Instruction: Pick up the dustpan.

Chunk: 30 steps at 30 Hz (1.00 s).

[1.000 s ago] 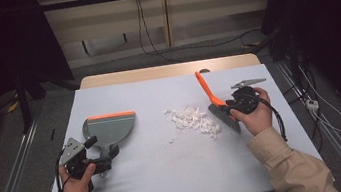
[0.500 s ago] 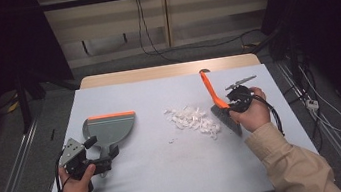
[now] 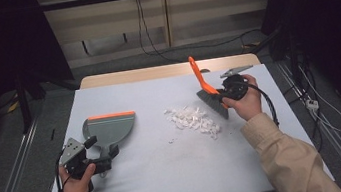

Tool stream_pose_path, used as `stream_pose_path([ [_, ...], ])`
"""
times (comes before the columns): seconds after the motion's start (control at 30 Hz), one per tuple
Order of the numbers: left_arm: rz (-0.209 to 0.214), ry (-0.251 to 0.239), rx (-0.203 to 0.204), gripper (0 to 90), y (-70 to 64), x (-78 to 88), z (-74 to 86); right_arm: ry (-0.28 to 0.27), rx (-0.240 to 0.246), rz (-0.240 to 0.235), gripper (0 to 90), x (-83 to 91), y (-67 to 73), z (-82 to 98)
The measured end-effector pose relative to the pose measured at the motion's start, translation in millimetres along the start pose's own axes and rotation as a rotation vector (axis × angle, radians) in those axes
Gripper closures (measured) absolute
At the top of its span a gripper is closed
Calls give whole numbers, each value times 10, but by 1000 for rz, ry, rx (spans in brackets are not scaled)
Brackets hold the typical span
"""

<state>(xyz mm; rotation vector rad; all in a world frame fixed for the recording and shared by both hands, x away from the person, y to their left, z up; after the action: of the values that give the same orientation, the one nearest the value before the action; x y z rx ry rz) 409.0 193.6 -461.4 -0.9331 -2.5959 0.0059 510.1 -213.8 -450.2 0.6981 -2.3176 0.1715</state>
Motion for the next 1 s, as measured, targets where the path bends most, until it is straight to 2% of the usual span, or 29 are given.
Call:
stream_pose_path([
  [0.1,-3,0,2,55,7,10,3,-2,66,-24,718,-126,5,-128],
  [0.27,-9,1,10,55,3,20,8,1,116,-78,718,-383,56,-257],
  [0.33,-13,2,13,55,1,18,12,-7,144,-113,719,-465,105,-291],
  [0.43,-14,5,19,55,-7,8,19,-6,201,-136,718,-557,176,-346],
  [0.47,-13,8,13,55,-7,7,21,-9,215,-147,718,-578,200,-370],
  [0.53,-14,11,12,55,-13,1,24,-20,257,-136,718,-617,240,-412],
  [0.67,-14,14,17,55,-16,-8,33,5,309,-143,718,-712,314,-399],
  [0.77,-17,16,17,55,-3,-5,39,10,322,-167,718,-744,366,-397],
  [0.9,-15,16,15,55,-3,-6,40,37,382,-222,717,-754,486,-360],
  [1.0,-12,16,15,55,-6,-8,42,52,436,-243,717,-724,565,-327],
])
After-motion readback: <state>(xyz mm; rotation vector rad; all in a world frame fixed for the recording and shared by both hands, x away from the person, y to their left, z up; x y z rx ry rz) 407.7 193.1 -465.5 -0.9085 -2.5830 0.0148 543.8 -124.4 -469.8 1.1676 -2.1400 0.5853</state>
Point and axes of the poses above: each handheld gripper's, and its own axes: x roughly backward along the jaws, z roughly out of its underside, y roughly to its left, the point moved 8 cm from there along -x, roughly forward along the jaws, and after that the axes turned 1 degree about y, right-handed, at the moved point
